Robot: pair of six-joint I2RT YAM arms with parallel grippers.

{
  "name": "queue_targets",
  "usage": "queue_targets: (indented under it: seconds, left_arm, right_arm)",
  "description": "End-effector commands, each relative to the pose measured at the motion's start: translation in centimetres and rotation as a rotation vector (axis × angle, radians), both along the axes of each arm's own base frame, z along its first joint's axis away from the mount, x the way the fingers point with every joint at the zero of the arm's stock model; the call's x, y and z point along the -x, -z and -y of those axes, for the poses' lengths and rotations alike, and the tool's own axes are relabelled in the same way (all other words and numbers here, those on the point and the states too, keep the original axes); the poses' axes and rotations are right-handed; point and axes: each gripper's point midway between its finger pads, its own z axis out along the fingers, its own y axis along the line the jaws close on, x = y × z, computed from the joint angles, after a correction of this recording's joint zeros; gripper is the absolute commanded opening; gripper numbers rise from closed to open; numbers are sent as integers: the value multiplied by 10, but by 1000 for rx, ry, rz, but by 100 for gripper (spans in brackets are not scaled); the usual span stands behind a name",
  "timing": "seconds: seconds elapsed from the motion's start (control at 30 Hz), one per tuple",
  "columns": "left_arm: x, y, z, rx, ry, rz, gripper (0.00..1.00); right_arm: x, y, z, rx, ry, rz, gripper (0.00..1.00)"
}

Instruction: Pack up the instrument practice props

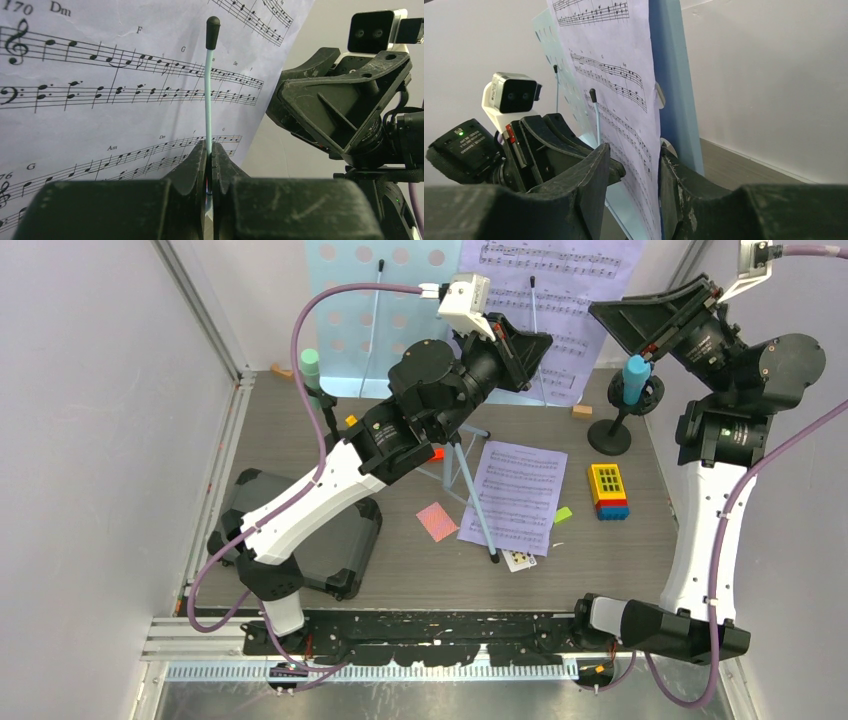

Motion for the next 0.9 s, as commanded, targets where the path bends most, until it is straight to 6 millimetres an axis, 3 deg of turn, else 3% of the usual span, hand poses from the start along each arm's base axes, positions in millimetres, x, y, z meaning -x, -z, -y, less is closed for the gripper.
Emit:
queue_targets:
  seconds: [0.0,0.37,0.73,0.87]
  left_arm:
    - [-1,-13,-10,38,-21,13,5]
    - [-1,-11,-8,37,-17,8,5]
    - [1,-14,-11,47,-14,10,4]
    - [5,-20,-13,56,-1,21,4]
  right_arm:
    - [17,-10,-10,0,-88,44,45]
    - [15,-7,-15,-7,-130,20,38]
    - [19,-15,-14,-19,-102,54,6]
    - [24,-18,-14,-10,-87,76,0]
